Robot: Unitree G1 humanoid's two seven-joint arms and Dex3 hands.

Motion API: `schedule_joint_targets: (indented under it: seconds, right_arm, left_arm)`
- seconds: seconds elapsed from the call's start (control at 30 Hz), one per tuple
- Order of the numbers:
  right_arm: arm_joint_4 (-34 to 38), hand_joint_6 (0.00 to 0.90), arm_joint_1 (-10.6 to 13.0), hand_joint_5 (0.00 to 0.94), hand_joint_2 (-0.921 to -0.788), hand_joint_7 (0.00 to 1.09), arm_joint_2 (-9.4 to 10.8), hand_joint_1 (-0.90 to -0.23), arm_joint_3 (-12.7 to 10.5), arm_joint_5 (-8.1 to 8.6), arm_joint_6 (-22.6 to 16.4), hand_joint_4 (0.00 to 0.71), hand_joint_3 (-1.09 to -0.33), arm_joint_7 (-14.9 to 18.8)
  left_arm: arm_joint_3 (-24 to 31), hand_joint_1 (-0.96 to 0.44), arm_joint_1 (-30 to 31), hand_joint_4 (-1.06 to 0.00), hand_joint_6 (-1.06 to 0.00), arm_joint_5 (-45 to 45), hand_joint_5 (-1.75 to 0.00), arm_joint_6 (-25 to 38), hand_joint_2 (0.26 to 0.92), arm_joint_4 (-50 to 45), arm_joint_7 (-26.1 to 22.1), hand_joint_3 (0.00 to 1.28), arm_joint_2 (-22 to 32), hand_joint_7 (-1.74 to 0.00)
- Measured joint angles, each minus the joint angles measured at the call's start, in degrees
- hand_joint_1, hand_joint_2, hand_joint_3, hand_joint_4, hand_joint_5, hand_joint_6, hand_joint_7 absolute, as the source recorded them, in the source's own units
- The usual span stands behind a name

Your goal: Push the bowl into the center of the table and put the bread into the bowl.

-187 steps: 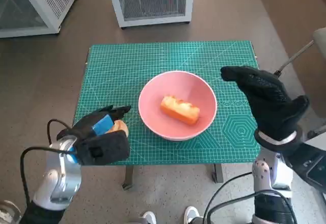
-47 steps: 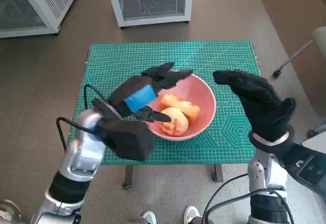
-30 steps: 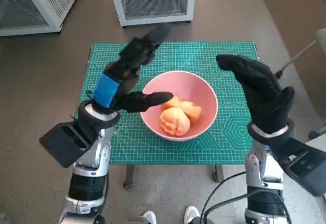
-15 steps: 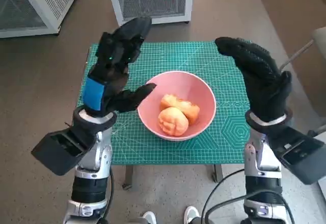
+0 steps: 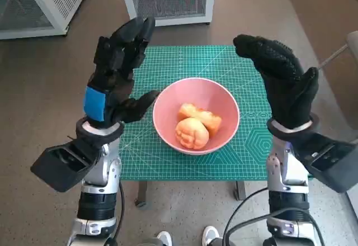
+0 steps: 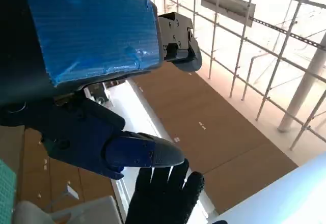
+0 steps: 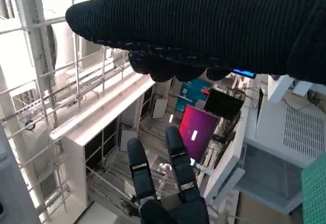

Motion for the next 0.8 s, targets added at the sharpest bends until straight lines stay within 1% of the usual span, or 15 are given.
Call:
schedule_joint_targets:
  seconds: [0.13,0.27,0.53,0.67,0.8]
  right_arm:
    - [0.2,0.067,-0.56,0.01,-0.921,0.64,-0.11,-0.543,0.03,0.07,0.03,0.29,-0.499,0.18]
    - [0.99,0.046,-1.64,0.004,-0.921,0.63,-0.2,-0.543,0.06,0.04,-0.47,0.28,-0.507,0.66]
    - [3.96,0.038,-3.37,0.0,-0.921,0.64,-0.42,-0.542,-0.04,0.09,-2.21,0.272,-0.514,2.23]
    - [5.47,0.057,-3.78,0.0,-0.921,0.66,-0.41,-0.549,-0.09,0.06,-3.34,0.267,-0.512,2.74]
    - [6.64,0.051,-3.87,0.001,-0.921,0.7,-0.35,-0.554,-0.1,-0.1,-4.32,0.263,-0.501,2.69]
  left_arm:
    - [-0.01,-0.62,-0.36,-0.26,-0.08,0.37,-0.02,-1.77,0.921,1.65,-0.35,0.3,0.2,-0.55]
    - [-0.11,-0.62,-0.73,-0.26,-0.08,0.72,-0.02,-3.61,0.921,3.13,-0.44,0.3,0.24,-0.55]
    - [-0.55,-0.62,-1.74,-0.27,-0.01,1.49,-0.02,-6.67,0.921,5.61,-0.77,0.31,0.42,-0.69]
    - [-0.81,-0.62,-1.98,-0.27,0.0,2.52,-0.02,-7.89,0.921,6.41,-0.9,0.32,0.75,-0.71]
    - [-0.89,-0.63,-2.27,-0.28,0.0,2.8,-0.02,-8.62,0.921,7.27,-0.97,0.32,1.13,-0.72]
